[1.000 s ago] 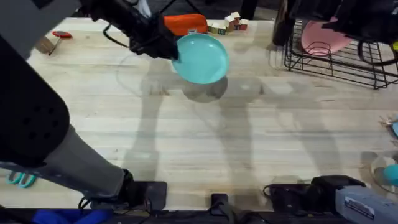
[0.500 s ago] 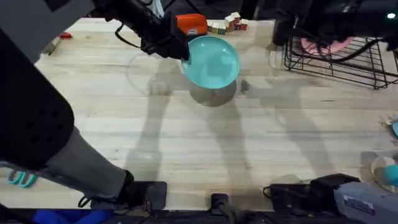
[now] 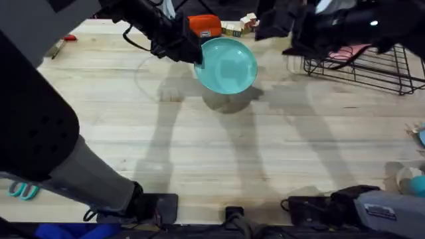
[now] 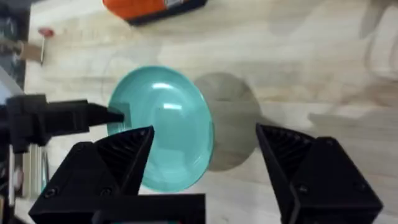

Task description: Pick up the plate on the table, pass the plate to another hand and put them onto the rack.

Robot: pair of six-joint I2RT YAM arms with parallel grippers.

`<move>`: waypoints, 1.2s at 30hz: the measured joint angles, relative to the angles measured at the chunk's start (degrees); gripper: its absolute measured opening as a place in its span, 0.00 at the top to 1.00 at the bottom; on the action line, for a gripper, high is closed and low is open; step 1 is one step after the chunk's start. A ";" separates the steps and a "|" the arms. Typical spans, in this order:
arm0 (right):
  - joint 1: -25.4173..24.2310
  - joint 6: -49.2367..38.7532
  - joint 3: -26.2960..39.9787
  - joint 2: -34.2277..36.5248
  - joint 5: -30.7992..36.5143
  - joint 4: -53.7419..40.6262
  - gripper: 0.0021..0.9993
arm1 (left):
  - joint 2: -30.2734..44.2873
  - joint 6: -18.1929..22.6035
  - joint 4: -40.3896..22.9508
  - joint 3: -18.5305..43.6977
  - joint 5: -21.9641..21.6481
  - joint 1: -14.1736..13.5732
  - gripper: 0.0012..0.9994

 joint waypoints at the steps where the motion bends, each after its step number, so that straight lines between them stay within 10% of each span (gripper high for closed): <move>1: 0.31 0.01 0.00 0.85 -0.49 -0.09 0.00 | 0.00 0.00 0.00 0.00 0.00 0.01 0.96; 36: 3.56 -0.29 0.00 8.82 -2.47 -2.70 0.05 | 0.00 0.00 -0.02 0.00 0.15 0.01 0.96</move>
